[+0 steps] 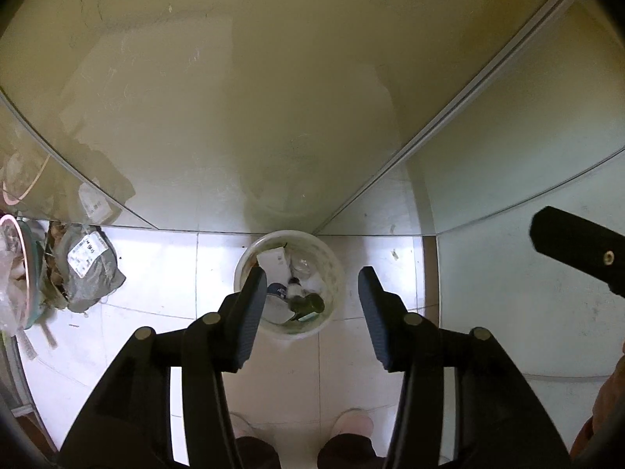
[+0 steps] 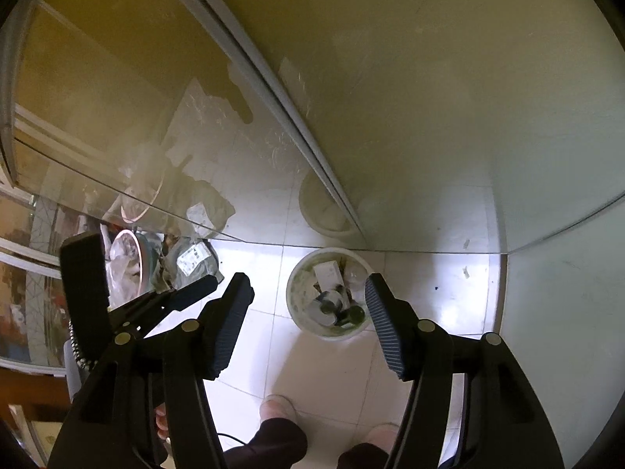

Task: Collect trash
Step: 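Raise both open tools back toward the counter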

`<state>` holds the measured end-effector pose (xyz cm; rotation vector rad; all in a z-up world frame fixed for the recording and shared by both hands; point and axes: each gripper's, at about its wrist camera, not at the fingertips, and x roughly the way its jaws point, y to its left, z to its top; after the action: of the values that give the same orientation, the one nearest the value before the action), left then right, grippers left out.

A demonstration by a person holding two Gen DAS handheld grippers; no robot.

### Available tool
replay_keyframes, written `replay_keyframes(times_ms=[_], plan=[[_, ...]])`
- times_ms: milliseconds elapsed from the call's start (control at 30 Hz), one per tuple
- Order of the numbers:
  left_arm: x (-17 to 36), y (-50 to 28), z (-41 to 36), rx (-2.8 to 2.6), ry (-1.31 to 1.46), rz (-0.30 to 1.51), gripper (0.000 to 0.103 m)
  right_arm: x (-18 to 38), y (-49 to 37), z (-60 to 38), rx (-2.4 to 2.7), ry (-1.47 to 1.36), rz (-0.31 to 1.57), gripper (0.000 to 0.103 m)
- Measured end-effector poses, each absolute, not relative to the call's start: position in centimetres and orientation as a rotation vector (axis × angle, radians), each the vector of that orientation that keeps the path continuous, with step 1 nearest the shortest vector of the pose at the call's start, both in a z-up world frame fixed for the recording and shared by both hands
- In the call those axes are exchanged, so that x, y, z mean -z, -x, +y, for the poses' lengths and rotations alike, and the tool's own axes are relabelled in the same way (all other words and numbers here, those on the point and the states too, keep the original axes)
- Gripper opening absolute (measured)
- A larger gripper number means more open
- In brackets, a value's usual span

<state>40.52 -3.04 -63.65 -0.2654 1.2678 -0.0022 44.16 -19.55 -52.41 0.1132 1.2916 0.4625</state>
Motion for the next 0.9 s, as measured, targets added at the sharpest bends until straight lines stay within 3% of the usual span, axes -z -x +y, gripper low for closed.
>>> replay_keyframes(times_ms=[267,633,900], plan=[[52.7,-37.7,-2.8,-0.01,0.236,1.191,0.048,43.5,-42.5,-20.4,-0.476,-0.064,1.194,0.057],[25.3,-29.0,-4.2,-0.092,0.233,0.885,0.05,20.7,-35.0,-24.1,-0.572,-0.052,0.938,0.057],[10.4,-20.7,-5.8,-0.054,0.174,0.643,0.057,7.5,-26.5,-25.6,-0.545,-0.042,0.65,0.057]])
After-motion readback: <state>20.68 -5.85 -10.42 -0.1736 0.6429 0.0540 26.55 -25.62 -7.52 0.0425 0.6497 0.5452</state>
